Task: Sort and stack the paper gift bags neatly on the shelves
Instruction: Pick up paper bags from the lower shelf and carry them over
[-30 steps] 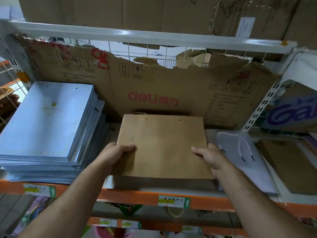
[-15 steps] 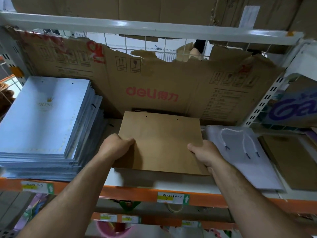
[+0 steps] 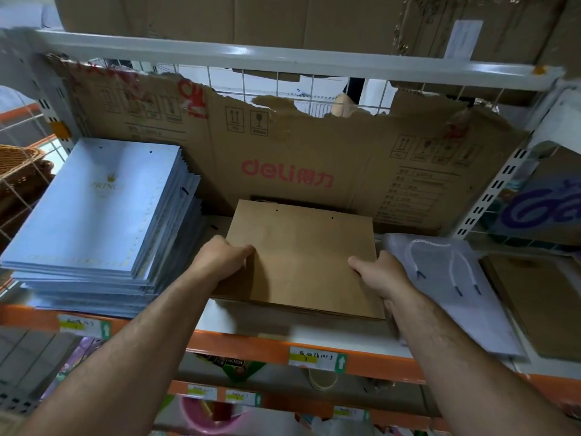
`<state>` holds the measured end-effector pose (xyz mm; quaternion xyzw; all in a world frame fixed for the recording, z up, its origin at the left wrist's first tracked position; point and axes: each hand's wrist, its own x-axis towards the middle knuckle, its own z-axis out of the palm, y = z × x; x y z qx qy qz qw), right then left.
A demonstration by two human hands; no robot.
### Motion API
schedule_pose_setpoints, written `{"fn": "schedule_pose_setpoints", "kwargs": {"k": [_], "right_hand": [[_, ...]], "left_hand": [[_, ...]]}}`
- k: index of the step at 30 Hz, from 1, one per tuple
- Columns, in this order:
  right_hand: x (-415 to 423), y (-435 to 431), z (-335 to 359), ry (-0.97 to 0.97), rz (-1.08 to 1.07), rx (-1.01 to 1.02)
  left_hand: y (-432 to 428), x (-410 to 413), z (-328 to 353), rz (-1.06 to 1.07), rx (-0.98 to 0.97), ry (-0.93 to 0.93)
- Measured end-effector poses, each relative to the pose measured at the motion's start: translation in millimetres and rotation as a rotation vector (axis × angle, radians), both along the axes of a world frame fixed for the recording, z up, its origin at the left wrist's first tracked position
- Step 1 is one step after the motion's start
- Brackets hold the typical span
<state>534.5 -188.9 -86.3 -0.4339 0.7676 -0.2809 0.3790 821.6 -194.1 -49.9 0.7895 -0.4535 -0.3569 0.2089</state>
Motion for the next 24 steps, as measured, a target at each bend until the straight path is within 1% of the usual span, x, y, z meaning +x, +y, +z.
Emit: {"fn": "schedule_pose_setpoints", "kwargs": {"k": [3,5,6,8,9,10,12,15,21,24], "right_hand": [[2.3,6.3,4.9,0.069,0.022,-0.036],[6.9,12.0,10.9,0.178,0.069,-0.088],[9.9,14.8,15.0,0.278,0.104,-0.124],[18.2,22.0,26.3,0.497,0.191,-0.216],[23.8,26.3,32.1,0.554,0.234,-0.271],[31.1,29.9,36.2,0.570,0.278,-0.310],[43.3,36.8,40.8,0.541,0.352,-0.344],[63.4,45.9,44.3,0.461,0.477,-0.352],[111.4,50.3,46.3,0.373,0.593,-0.367],[147.9,46.4,49.9,0.315,0.625,-0.377]], "left_hand": [[5.3,-0.6,2.2,0.005,-0.059,-0.074],[11.4,-2.2,3.9,-0.055,-0.162,-0.141],[15.6,-3.6,5.4,-0.101,-0.232,-0.206],[24.5,-7.9,8.8,-0.201,-0.353,-0.401],[29.7,-10.9,10.9,-0.238,-0.390,-0.494],[34.9,-12.6,12.0,-0.257,-0.405,-0.565],[45.2,-16.5,15.8,-0.284,-0.386,-0.628],[64.1,-13.6,17.9,-0.277,-0.375,-0.634],[83.2,26.8,18.0,-0.220,-0.373,-0.549],[83.7,56.1,24.1,-0.143,-0.468,-0.464]]}}
